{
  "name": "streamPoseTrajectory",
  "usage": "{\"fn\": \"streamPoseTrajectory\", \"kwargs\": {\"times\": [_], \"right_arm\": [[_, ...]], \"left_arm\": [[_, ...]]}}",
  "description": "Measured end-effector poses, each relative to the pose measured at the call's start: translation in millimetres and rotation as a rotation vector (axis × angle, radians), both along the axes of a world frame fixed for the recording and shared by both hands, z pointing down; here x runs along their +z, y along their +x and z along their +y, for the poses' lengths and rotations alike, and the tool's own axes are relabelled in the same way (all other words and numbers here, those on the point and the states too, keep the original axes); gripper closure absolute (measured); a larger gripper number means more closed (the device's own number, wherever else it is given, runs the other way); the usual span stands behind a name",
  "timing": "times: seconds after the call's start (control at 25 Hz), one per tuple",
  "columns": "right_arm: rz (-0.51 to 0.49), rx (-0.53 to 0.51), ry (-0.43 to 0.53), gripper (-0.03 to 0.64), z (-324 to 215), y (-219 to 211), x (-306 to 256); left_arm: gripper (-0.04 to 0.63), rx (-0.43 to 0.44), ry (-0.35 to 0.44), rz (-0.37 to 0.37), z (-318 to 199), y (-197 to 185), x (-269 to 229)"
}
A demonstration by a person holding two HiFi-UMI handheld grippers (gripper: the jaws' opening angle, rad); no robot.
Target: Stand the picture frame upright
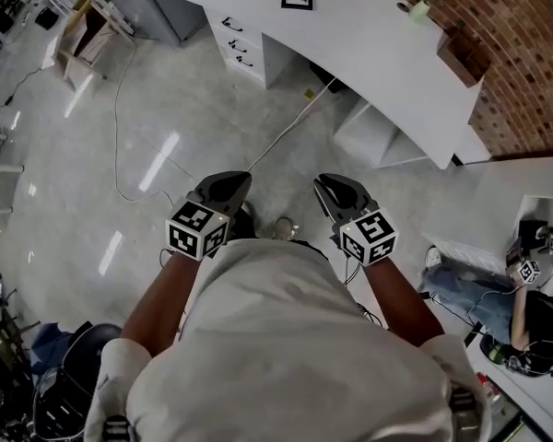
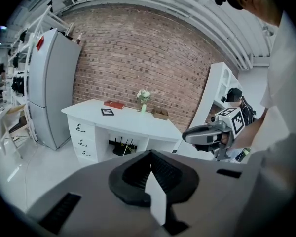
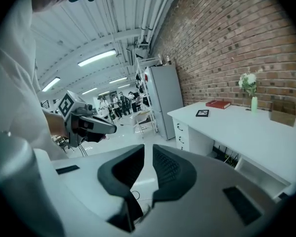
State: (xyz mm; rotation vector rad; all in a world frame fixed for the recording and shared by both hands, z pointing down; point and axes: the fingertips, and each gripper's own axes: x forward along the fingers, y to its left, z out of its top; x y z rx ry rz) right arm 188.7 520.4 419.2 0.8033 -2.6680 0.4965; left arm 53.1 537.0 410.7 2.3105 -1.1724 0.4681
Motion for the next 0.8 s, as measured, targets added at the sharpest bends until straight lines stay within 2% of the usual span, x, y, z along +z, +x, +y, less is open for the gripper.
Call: {"fn": "streamPoseTrajectory", "kwargs": {"times": [0.04, 0.12, 0.44, 0.8], "right_arm": [[-0.006, 0.013, 0.0, 0.573, -4, 2, 0], [-0.012, 0.04, 0.0, 0.537, -17, 5, 1], [0.002, 0.146, -0.026, 0.531, -91, -1, 13], [0.068, 0.22, -0.019, 0.531, -192, -70, 1]], "left_arm": [[0.594, 0.0, -0.001, -0.002, -3, 0, 0], [0.502, 0.004, -0.009, 0.005, -13, 0, 1], [0.5, 0.034, -0.008, 0.043, -94, -23, 10], [0.512, 0.139, -0.005, 0.051, -209, -91, 4]]}}
